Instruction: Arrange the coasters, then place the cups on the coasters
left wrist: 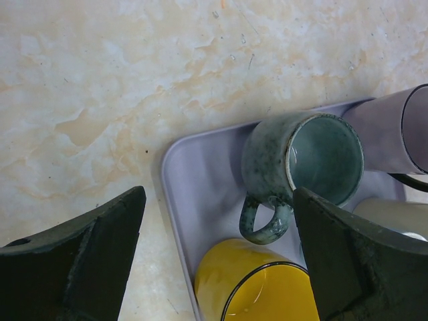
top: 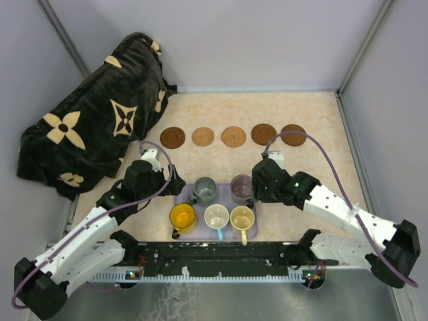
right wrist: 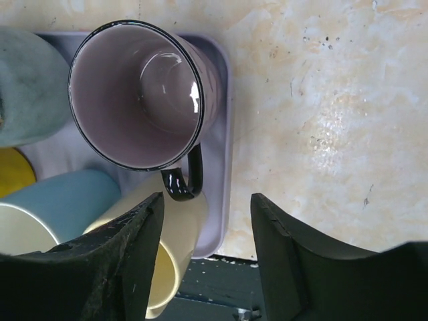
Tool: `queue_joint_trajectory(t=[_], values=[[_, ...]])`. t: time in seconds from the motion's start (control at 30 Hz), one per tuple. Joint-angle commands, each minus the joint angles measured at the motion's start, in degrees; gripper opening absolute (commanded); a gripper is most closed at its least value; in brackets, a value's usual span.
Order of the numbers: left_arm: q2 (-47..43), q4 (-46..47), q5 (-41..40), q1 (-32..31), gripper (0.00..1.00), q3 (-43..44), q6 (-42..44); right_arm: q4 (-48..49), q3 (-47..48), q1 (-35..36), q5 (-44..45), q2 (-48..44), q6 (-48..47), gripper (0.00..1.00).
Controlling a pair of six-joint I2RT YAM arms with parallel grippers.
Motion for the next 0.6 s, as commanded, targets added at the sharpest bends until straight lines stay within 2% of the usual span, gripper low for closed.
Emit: queue_joint_trajectory(t=[0.0,0.23,0.57], values=[[-0.2,2.3,-0.9,-0.4,0.97,-0.5,-0.1,4.3,0.5,0.8,0.1,1.2,0.8,0.54],[1.3,3.3,-0.6,-0.4,0.97,-0.6,-0.1,5.9,-0.2,1.8,-1.8,3.7,1.4,0.45],[1.7,4.1,-0.3,-0.4,0.96,-0.6,0.1,6.3,-0.8,4.2,-1.8,6.1,2.7,0.45]])
